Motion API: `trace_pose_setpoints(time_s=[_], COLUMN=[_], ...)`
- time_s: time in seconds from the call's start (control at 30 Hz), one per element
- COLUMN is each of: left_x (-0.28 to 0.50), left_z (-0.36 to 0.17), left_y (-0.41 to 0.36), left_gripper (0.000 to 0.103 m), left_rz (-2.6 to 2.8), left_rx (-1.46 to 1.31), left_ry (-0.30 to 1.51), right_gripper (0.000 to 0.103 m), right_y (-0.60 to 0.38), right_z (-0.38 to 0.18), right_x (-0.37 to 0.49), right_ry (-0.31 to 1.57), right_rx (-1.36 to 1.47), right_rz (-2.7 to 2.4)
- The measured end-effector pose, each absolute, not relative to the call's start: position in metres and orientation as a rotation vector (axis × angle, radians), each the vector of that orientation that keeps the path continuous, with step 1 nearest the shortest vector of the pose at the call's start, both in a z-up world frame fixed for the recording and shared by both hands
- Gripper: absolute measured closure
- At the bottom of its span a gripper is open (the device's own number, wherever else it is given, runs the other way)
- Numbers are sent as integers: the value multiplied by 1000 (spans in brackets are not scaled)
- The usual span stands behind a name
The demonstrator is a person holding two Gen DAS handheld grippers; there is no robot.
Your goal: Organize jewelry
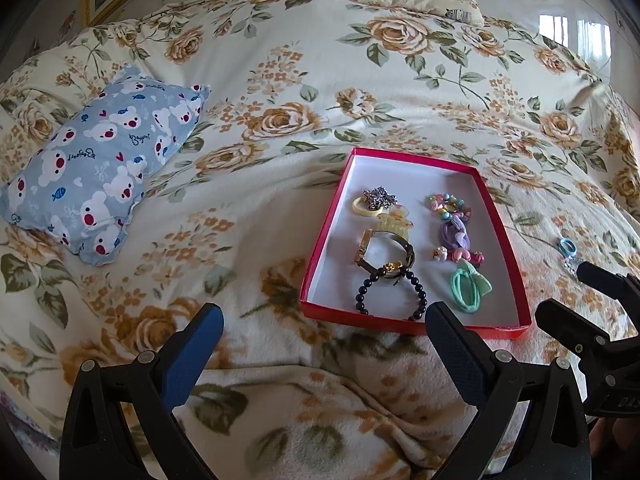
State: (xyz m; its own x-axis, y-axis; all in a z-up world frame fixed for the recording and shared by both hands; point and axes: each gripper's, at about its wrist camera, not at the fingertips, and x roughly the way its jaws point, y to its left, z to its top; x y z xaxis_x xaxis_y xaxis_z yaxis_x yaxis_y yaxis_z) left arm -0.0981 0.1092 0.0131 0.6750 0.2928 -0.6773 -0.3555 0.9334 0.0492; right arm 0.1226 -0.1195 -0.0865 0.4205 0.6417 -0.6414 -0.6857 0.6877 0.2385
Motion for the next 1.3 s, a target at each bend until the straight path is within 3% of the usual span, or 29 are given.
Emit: trace_pose_setpoints(time_s=[1.3], left_x=[-98], left_z=[10], left_y=[110], left_gripper=[1], left_rz=[357], left_rx=[-98], left_ry=[743], right_gripper=[0], right_y=[-114], right_z=[-79], right_x=[116], right_ry=[765], right_rx=[-58], right_rz=[850])
